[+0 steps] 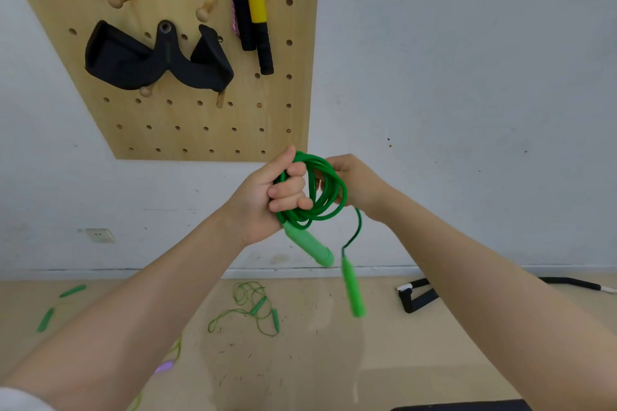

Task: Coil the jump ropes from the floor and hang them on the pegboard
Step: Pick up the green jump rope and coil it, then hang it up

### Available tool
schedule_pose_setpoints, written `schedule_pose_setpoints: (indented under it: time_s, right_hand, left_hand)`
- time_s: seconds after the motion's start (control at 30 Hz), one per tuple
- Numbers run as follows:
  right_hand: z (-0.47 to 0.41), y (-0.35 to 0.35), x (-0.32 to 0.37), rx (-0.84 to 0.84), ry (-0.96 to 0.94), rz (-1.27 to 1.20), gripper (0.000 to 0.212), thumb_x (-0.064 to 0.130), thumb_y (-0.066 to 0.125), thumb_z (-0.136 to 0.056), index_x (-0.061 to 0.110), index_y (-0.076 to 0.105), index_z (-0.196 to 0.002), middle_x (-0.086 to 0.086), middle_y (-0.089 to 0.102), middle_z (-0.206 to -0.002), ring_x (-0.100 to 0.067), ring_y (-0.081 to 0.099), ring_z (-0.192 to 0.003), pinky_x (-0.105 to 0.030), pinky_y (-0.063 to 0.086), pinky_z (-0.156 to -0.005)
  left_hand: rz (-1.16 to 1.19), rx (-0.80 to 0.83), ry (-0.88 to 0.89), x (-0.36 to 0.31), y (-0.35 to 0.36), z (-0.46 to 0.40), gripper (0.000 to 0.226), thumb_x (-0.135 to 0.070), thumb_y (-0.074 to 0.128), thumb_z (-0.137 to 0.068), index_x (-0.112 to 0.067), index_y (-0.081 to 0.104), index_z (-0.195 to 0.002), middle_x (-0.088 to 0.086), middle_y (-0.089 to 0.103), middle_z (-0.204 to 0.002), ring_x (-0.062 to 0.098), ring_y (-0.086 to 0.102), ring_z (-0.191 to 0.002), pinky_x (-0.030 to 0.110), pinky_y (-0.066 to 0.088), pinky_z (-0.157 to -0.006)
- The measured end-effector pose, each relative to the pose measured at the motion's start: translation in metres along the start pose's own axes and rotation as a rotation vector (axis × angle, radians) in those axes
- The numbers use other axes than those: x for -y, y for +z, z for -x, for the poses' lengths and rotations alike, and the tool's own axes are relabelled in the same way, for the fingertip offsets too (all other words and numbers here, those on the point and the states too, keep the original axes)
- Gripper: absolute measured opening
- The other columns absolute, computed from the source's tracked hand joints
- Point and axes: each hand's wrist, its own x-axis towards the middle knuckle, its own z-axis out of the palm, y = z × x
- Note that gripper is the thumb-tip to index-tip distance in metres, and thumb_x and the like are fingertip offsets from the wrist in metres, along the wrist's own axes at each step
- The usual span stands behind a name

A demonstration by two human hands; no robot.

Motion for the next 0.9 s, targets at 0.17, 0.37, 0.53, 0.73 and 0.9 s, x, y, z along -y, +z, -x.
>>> schedule_pose_setpoints:
  time_s: [0.17, 0.37, 0.53, 0.73, 0.9]
  right_hand:
    - [0.005, 0.005, -0.002, 0.145, 0.146, 0.071, 0.028, 0.013, 0.045, -0.095, 0.015, 0.053, -0.068, -0.003, 0.042, -0.057, -0.012, 0.033, -0.042, -0.020, 0.029, -0.044]
    - [0.015, 0.010, 0.012, 0.393, -0.012, 0.463, 0.019, 0.017, 0.055, -0.091, 0.010, 0.064, -0.107, 0.001, 0.053, -0.061, -0.001, 0.040, -0.035, -0.013, 0.036, -0.043]
    - [0.012, -0.011, 0.032, 0.282, -0.170, 0.307, 0.013, 0.015, 0.068, -0.082, 0.015, 0.072, -0.070, 0.010, 0.055, -0.052, -0.002, 0.040, -0.047, -0.014, 0.031, -0.047]
    - [0.000, -0.028, 0.013, -0.059, -0.181, -0.012, 0.024, 0.025, 0.073, -0.080, 0.011, 0.056, -0.070, 0.013, 0.043, -0.043, -0.005, 0.035, -0.044, -0.017, 0.029, -0.049]
    - [-0.001, -0.003, 0.005, -0.056, -0.114, -0.109, 0.045, 0.046, 0.038, -0.096, 0.012, 0.062, -0.080, 0.001, 0.058, -0.063, -0.004, 0.051, -0.054, -0.023, 0.040, -0.063]
  left_hand:
    - [0.039, -0.263, 0.180, 0.002, -0.001, -0.014, 0.034, -0.036, 0.039, -0.096, -0.016, 0.040, -0.069, -0.010, 0.028, -0.038, 0.005, 0.027, -0.032, 0.020, 0.046, -0.057]
    - [-0.901, -0.592, 0.283, 0.004, -0.010, -0.027, 0.034, -0.030, 0.045, -0.097, -0.005, 0.057, -0.078, -0.003, 0.065, -0.068, 0.001, 0.061, -0.057, 0.016, 0.042, -0.066]
    - [-1.100, -0.403, 0.055, 0.006, -0.012, -0.019, 0.045, -0.038, 0.039, -0.098, 0.000, 0.058, -0.083, 0.008, 0.061, -0.055, 0.013, 0.057, -0.052, 0.024, 0.045, -0.062]
    - [-0.674, -0.093, -0.081, 0.000, 0.001, 0.000, 0.047, -0.053, 0.039, -0.091, -0.011, 0.043, -0.069, -0.005, 0.027, -0.035, 0.012, 0.026, -0.032, 0.026, 0.045, -0.064]
    - [-0.384, 0.035, -0.052, -0.001, 0.000, -0.004, 0.035, -0.034, 0.046, -0.082, -0.021, 0.046, -0.049, -0.011, 0.026, -0.028, 0.004, 0.023, -0.024, 0.020, 0.048, -0.055]
